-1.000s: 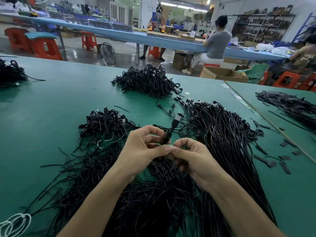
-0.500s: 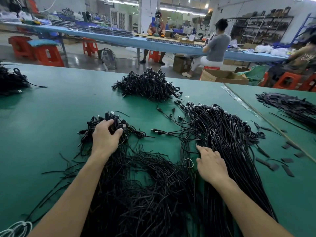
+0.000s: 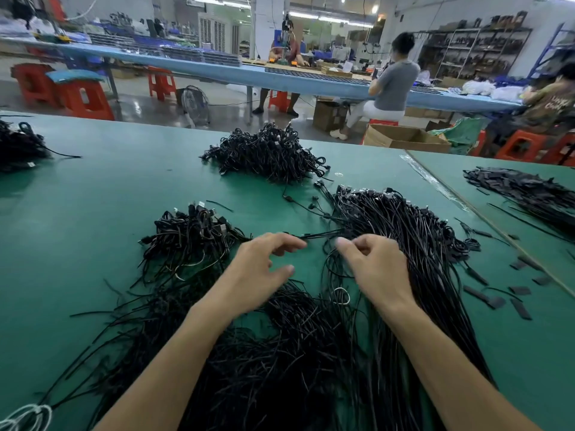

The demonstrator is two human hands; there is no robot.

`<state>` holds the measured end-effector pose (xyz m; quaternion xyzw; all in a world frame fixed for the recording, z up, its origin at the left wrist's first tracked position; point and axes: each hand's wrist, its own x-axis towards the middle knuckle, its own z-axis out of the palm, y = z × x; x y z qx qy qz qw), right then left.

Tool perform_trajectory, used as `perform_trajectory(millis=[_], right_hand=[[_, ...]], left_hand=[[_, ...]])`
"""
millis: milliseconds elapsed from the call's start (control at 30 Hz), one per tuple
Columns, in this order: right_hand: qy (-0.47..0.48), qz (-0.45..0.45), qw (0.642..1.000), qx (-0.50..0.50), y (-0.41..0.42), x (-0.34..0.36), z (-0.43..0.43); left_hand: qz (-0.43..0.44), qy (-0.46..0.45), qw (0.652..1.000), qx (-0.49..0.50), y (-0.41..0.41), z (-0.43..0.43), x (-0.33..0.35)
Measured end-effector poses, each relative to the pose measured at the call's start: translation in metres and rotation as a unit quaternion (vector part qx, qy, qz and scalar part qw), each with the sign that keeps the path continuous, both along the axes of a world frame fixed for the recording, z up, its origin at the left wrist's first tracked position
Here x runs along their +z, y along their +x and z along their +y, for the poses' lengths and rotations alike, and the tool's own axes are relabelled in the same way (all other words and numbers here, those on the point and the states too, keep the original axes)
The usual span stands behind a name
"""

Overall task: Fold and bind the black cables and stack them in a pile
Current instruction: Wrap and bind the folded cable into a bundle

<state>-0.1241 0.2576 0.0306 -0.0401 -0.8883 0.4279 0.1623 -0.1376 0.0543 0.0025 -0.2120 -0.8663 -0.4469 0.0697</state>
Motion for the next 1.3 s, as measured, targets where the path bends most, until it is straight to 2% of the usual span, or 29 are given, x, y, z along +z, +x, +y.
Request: perform_trajectory(millis=[67, 133, 167, 233, 300, 367, 467, 500, 567, 667, 733, 800, 833, 933, 1000, 1167, 1233, 1300], right_hand=[[-0.048, 0.023, 0.989, 0.139, 0.02, 0.021, -0.027], [-0.065, 0.01, 0.963, 0.261, 0.038, 0.034, -0.047], [-0.062, 0.007, 0.955, 0.289, 0.044, 0.037, -0.052], [-0.054, 0.027, 0.958, 0.279, 0.05, 0.04, -0.051], [-0.057, 0.05, 0.975, 0.21, 0.048, 0.039, -0.041], [-0.085, 0.071, 0.986, 0.126, 0.041, 0.034, -0.027], [-0.095, 0.096, 0.991, 0.006, 0.026, 0.023, -0.007], [-0.082, 0.1, 0.991, -0.024, 0.021, 0.019, -0.001], [-0.035, 0.084, 0.994, -0.056, 0.013, 0.012, 0.011], [0.129, -0.013, 0.992, 0.0, 0.008, 0.006, 0.017], [0.237, -0.063, 0.967, 0.073, 0.012, 0.003, 0.011], [0.321, -0.056, 0.935, 0.139, 0.02, 0.003, 0.002], [0.326, -0.045, 0.928, 0.174, 0.023, 0.004, -0.002], [0.179, -0.023, 0.953, 0.245, 0.028, 0.001, -0.012], [0.111, 0.028, 0.966, 0.231, 0.028, 0.0, -0.017], [-0.028, 0.106, 0.989, 0.099, 0.02, 0.006, -0.012], [-0.049, 0.103, 0.99, 0.088, 0.018, 0.008, -0.01], [-0.042, 0.058, 0.989, 0.131, 0.019, 0.009, -0.013]], left_hand=[[-0.007, -0.001, 0.998, -0.062, 0.002, 0.013, -0.001], [-0.032, 0.053, 0.993, -0.1, 0.007, 0.02, 0.0], [-0.023, 0.083, 0.993, -0.085, 0.009, 0.021, -0.002], [0.019, 0.128, 0.992, 0.002, 0.008, 0.016, -0.005], [0.029, 0.193, 0.973, 0.123, 0.006, 0.006, -0.004], [0.058, 0.242, 0.947, 0.202, 0.007, -0.007, 0.004], [0.177, 0.17, 0.943, 0.226, 0.015, -0.027, 0.015], [0.19, 0.135, 0.949, 0.214, 0.019, -0.03, 0.02], [0.162, 0.06, 0.968, 0.185, 0.025, -0.035, 0.026], [0.028, -0.031, 0.991, 0.127, 0.028, -0.034, 0.034], [-0.048, -0.081, 0.99, 0.108, 0.028, -0.027, 0.032], [-0.07, -0.15, 0.98, 0.109, 0.027, -0.018, 0.029], [-0.073, -0.176, 0.976, 0.107, 0.027, -0.015, 0.027], [-0.072, -0.219, 0.969, 0.088, 0.024, -0.006, 0.023], [-0.074, -0.206, 0.975, 0.046, 0.024, -0.002, 0.022], [-0.137, -0.015, 0.989, -0.053, 0.029, -0.003, 0.035], [-0.168, 0.054, 0.977, -0.12, 0.035, 0.0, 0.042], [-0.205, 0.13, 0.948, -0.204, 0.041, 0.005, 0.049]])
